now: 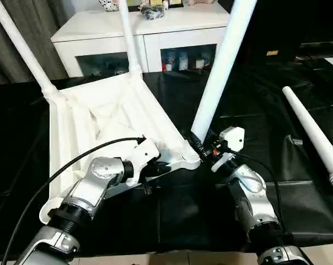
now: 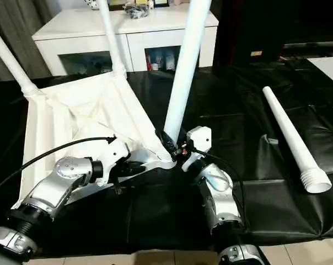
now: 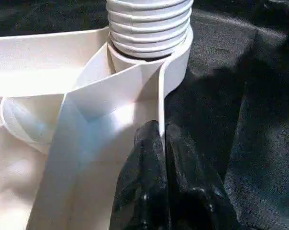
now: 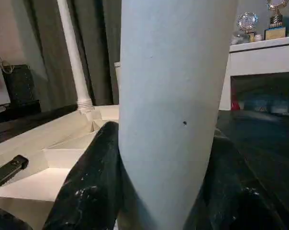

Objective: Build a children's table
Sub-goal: Insert table leg to table base

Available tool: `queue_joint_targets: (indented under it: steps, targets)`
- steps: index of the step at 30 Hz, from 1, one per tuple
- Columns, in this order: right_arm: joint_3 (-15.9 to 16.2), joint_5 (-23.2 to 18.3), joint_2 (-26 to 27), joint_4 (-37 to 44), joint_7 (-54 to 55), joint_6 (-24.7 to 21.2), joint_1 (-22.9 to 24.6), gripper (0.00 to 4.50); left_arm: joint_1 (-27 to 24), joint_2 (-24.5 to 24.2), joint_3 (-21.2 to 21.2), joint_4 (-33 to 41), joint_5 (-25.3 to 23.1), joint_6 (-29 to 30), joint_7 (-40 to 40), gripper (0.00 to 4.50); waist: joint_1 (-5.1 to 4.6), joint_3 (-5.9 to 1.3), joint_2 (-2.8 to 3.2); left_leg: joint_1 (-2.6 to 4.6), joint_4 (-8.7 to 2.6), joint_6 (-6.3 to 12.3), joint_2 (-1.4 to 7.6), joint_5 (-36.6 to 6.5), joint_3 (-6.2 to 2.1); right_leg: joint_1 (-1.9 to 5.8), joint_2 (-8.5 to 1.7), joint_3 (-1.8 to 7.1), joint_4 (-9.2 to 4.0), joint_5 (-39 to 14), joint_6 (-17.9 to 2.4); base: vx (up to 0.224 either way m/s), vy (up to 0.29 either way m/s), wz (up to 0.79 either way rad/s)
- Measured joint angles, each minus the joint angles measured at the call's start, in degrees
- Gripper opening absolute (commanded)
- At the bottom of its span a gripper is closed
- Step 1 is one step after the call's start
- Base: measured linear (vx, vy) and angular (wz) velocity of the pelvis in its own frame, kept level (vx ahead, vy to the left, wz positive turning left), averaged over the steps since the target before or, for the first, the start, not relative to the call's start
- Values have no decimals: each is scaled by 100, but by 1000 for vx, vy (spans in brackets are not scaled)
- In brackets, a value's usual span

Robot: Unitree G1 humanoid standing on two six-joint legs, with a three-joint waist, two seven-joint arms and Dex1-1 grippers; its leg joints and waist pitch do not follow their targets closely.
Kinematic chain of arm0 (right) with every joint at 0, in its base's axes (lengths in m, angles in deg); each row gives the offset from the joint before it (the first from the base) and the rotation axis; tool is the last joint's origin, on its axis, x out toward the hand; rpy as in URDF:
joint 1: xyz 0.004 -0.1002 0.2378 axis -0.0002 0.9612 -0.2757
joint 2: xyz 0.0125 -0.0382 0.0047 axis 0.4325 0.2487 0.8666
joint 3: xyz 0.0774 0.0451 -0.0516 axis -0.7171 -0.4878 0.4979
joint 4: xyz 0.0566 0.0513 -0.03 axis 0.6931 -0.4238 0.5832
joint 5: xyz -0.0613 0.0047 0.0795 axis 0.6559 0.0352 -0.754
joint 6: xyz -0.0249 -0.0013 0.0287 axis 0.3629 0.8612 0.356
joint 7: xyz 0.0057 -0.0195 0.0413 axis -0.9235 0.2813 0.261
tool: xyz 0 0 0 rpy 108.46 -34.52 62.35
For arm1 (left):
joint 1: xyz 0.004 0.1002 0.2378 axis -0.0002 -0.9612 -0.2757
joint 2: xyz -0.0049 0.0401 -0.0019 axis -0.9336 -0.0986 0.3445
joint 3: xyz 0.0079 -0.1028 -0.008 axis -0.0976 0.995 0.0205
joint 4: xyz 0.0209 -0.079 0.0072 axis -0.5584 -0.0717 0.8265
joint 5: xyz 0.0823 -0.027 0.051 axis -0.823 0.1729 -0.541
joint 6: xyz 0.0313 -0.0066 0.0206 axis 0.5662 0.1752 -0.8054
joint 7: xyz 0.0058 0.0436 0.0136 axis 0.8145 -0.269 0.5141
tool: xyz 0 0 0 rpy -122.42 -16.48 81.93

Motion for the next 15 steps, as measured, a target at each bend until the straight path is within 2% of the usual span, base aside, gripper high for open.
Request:
queue_joint_targets:
  steps: [4,7,12,15]
  targets:
    - [85,-52,-178,82,-111,-230,-63,185,34,27,-1,-48,0,-16,0,0,1,0,-1,-2,0,0,0,0,0,2,0,0,-2,2,-3,0,0,0]
    - [267,-31,-529,281,-482,-501,-85,185,34,22,-8,-51,0,-43,10,0,4,2,-7,-4,-1,0,0,0,0,3,0,1,-1,2,-3,0,0,0]
    - [500,64,-1098,668,-1134,-1067,-117,185,34,-76,-2,-58,-2,-49,27,0,-12,7,-76,7,-19,0,3,0,0,2,2,-3,-1,-4,6,0,0,0]
    - [606,101,-1261,782,-1310,-1316,-173,185,34,-94,2,-81,-2,-80,68,0,-20,8,-82,10,-22,0,3,0,0,1,2,-3,0,-6,9,0,0,0]
